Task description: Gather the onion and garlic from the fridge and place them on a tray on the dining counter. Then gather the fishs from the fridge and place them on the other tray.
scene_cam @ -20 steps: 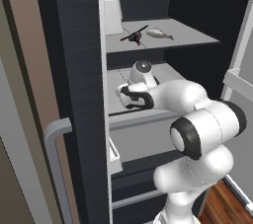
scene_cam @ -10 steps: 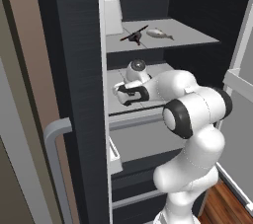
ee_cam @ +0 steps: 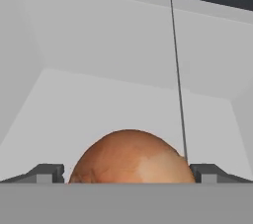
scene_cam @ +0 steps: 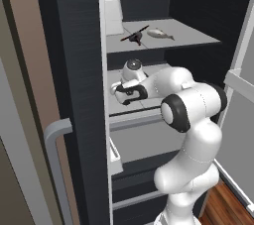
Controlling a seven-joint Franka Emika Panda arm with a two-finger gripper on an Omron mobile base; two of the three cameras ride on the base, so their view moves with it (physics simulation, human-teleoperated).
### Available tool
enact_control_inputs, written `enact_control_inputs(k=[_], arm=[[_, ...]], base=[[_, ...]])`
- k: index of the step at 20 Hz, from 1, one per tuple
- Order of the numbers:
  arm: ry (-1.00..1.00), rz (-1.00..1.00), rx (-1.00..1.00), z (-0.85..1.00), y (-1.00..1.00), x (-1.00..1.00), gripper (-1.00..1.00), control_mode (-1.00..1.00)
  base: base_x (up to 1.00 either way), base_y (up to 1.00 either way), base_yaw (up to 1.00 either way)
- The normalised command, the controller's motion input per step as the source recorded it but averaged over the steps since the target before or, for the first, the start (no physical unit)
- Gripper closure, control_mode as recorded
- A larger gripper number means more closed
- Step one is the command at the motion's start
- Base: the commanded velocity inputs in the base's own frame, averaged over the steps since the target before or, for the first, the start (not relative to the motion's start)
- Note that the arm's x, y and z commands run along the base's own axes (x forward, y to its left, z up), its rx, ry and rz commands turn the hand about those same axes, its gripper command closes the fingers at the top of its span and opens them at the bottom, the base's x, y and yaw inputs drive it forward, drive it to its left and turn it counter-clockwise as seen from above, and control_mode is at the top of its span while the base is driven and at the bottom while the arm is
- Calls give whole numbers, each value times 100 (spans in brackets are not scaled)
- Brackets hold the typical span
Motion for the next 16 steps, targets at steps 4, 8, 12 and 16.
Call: enact_control_inputs(k=[4,8,12,16], arm=[[0,0,0,-23,-2,-5,-100,-100],[0,1,2,-15,-30,0,-100,-100],[0,1,3,-18,-32,-10,-100,-100],[0,0,1,-23,-18,-12,-100,-100]], base=[[0,0,0],[0,0,0],[0,0,0],[0,0,0]])
